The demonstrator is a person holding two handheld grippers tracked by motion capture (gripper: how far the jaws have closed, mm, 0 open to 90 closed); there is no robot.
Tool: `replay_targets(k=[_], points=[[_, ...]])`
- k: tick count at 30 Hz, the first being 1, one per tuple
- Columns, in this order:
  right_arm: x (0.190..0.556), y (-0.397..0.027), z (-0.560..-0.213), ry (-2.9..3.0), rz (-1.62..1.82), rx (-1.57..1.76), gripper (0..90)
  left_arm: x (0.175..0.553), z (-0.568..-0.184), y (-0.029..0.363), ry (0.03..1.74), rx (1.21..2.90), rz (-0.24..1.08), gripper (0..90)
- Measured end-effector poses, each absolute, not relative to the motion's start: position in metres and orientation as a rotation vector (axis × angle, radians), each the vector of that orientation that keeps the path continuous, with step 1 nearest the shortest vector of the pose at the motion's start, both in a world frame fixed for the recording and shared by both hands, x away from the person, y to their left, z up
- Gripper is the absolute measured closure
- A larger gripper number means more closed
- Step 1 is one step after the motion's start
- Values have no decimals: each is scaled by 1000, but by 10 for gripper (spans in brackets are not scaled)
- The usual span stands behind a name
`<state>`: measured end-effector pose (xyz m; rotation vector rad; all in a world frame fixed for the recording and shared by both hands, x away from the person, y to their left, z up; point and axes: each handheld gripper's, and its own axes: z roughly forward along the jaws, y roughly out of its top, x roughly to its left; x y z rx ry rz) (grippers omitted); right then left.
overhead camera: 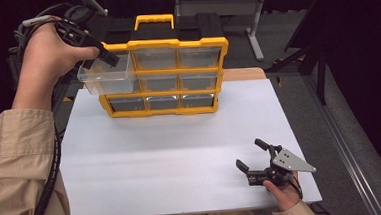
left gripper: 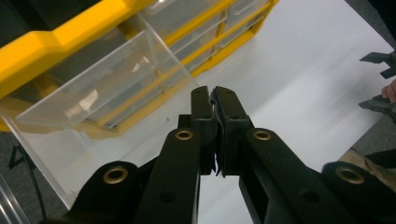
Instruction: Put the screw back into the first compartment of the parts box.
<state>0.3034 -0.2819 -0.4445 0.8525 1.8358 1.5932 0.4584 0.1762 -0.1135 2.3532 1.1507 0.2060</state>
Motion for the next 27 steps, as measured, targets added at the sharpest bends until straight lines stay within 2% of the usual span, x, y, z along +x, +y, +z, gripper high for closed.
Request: replay_targets(k=[21, 24, 27], points=[[304, -282, -444, 1836, 1592, 848, 34, 487, -138, 196, 1246, 2308, 250, 868], [304, -282, -444, 1837, 1593, 849, 34, 488, -141, 197, 1241, 2284, 263, 758], [304, -282, -444, 1837, 1592, 851, 34, 485, -140, 198, 1246, 2261, 253, 725]])
